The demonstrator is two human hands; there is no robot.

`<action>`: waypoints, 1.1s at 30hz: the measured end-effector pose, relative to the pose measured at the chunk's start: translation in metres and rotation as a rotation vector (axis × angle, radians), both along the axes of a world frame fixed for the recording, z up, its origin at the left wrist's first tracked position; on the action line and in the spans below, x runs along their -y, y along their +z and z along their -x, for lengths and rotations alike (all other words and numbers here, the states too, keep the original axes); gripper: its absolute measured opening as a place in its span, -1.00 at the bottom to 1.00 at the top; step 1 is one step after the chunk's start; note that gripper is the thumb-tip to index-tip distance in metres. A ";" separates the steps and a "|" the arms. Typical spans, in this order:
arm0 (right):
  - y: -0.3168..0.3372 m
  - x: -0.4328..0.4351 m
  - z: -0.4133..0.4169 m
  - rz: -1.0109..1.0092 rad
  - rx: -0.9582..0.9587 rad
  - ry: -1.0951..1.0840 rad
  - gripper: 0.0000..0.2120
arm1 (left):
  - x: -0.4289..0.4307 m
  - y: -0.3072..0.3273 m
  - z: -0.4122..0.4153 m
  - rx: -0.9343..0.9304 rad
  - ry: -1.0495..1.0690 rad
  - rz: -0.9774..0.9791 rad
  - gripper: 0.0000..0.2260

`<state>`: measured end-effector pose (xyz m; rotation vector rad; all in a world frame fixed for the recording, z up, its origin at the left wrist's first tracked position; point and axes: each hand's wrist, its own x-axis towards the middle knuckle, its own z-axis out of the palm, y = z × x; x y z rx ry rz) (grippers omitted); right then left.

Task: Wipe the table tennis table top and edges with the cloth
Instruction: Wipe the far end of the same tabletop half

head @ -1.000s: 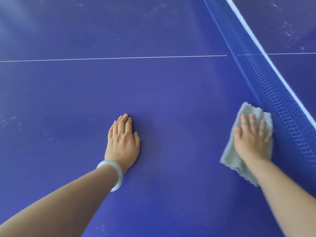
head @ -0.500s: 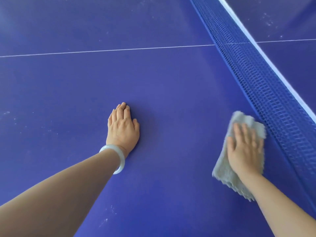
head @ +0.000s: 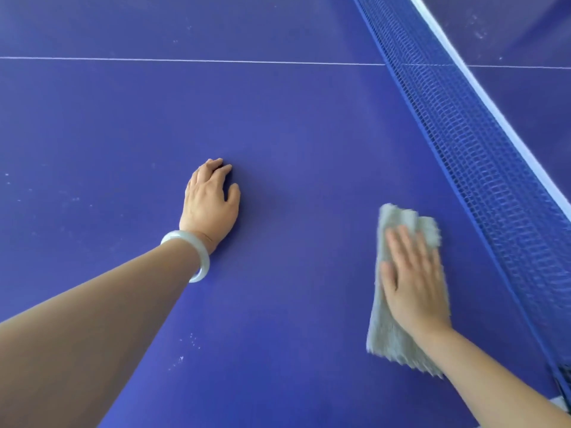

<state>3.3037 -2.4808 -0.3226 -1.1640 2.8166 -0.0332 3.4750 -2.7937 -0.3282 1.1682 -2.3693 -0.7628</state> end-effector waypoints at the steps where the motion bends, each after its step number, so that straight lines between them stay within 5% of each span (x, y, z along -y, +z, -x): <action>1: -0.002 -0.001 0.006 -0.025 -0.006 -0.110 -0.36 | 0.000 0.000 0.000 0.002 0.005 0.003 -0.61; 6: -0.005 -0.001 0.005 -0.037 -0.001 -0.138 -0.42 | -0.031 0.022 0.003 0.080 -0.200 0.151 -0.62; 14: -0.002 0.001 0.003 -0.018 0.039 -0.115 -0.41 | -0.209 0.012 -0.026 0.249 -0.474 0.237 -0.49; 20: -0.005 -0.066 0.040 -0.017 0.045 0.288 -0.46 | -0.216 0.002 -0.032 0.282 -0.436 0.227 -0.49; 24: -0.005 -0.125 0.059 -0.041 0.013 0.042 -0.45 | -0.216 0.002 -0.030 0.279 -0.423 0.234 -0.49; 28: -0.004 -0.084 -0.001 0.003 -0.002 -0.237 -0.38 | -0.217 0.002 -0.030 0.273 -0.421 0.247 -0.49; 33: -0.010 -0.056 -0.113 0.084 -0.014 0.493 -0.45 | -0.215 0.003 -0.036 0.223 -0.428 0.254 -0.53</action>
